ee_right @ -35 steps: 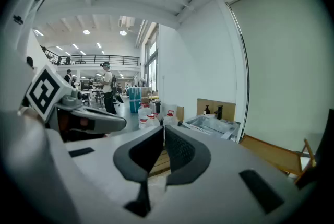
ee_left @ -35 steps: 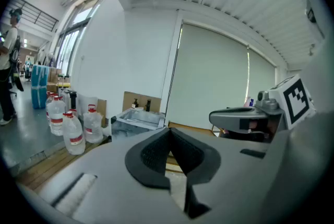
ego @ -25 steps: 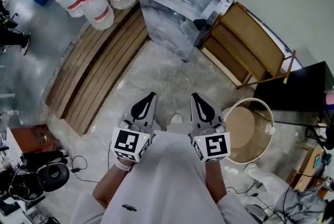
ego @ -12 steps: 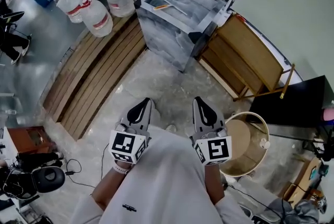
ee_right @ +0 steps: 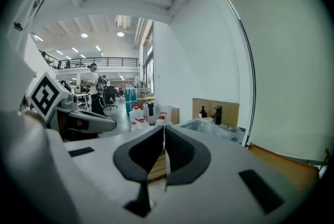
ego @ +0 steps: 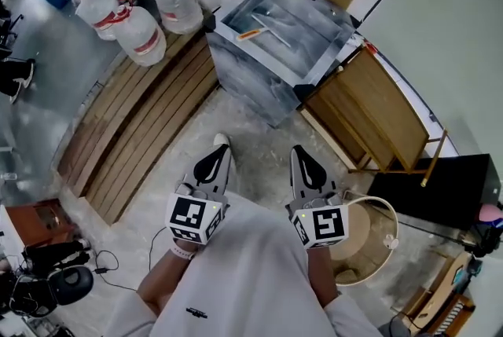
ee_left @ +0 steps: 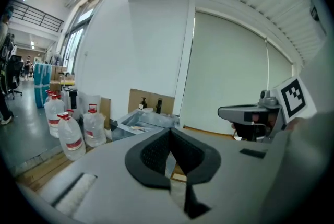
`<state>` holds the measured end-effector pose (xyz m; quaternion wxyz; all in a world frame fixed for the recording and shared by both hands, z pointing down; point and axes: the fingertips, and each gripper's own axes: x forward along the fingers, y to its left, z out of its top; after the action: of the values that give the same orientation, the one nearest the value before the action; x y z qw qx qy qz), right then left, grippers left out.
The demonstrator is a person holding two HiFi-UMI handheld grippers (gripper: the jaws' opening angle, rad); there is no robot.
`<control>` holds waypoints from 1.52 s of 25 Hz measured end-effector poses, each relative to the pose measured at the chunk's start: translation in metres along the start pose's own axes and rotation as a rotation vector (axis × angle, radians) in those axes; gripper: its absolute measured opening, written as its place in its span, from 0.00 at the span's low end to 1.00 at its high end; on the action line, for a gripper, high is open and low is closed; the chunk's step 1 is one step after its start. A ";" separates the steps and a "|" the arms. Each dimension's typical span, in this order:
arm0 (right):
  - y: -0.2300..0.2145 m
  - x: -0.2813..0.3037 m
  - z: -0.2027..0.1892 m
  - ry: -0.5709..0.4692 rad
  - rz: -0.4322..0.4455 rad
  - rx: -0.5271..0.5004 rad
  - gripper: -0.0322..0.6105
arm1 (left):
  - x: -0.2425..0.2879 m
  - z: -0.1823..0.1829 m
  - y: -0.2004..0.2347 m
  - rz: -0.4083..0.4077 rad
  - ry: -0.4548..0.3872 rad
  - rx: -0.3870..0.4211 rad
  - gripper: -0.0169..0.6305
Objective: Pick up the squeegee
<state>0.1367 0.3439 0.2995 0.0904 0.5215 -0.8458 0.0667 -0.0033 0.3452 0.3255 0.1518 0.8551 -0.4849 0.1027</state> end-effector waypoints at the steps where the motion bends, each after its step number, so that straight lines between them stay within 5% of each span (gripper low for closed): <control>1: -0.004 0.020 0.007 0.004 -0.002 -0.002 0.06 | 0.013 0.010 0.016 -0.001 -0.002 -0.002 0.03; 9: -0.021 0.184 0.067 0.024 -0.013 -0.004 0.06 | 0.107 0.074 0.133 -0.058 0.010 -0.038 0.03; 16: -0.048 0.273 0.082 0.048 -0.035 -0.005 0.06 | 0.159 0.104 0.202 -0.045 0.011 -0.055 0.03; 27: -0.100 0.327 0.085 0.053 0.042 0.062 0.06 | 0.225 0.133 0.204 -0.008 0.021 -0.047 0.03; 38: -0.139 0.366 0.091 0.049 0.143 0.024 0.06 | 0.277 0.156 0.200 0.042 0.007 -0.044 0.03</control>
<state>0.0919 -0.0557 0.2951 0.1000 0.4588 -0.8777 0.0958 -0.0304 -0.0288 0.3011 0.1699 0.8408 -0.5044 0.0983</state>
